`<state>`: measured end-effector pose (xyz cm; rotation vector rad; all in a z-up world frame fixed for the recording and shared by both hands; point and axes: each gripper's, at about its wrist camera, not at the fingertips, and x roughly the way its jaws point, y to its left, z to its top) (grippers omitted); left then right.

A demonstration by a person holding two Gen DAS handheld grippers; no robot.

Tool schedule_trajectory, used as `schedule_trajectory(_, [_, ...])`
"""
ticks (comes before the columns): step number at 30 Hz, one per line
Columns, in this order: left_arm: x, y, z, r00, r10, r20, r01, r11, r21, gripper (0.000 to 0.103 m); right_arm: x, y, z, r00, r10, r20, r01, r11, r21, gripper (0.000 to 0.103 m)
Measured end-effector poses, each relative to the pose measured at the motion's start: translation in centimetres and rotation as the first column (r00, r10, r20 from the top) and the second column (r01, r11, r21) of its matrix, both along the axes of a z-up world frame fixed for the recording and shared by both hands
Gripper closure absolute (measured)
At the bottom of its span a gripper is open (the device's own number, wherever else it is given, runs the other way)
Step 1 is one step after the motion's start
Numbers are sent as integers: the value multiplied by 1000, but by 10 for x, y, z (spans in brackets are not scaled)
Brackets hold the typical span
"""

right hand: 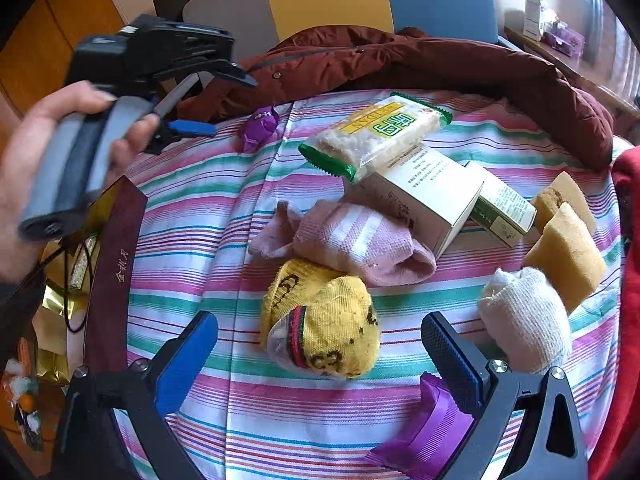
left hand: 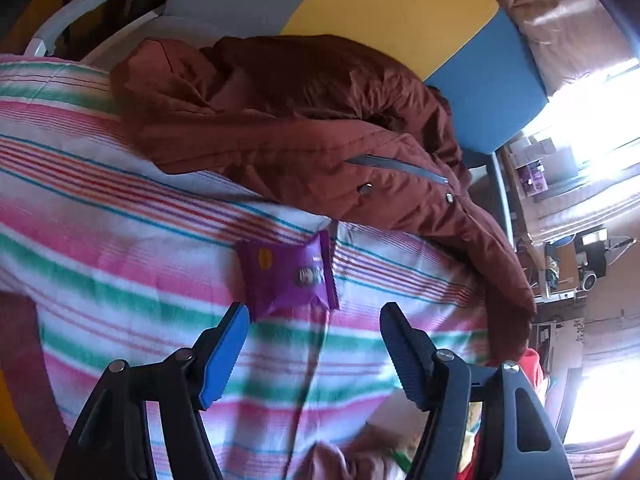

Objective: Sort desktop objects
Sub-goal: 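Reach to the purple snack packet and grasp it with left tool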

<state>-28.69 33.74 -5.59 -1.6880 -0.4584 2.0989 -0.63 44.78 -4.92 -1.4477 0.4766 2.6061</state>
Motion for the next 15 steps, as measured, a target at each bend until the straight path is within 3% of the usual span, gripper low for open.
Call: schedule_trajectory(15, [-25,21,-32,1000,-27,-2,27,996,-88,38,-2,6,-5,1000,-23,12,23,1000,4,1])
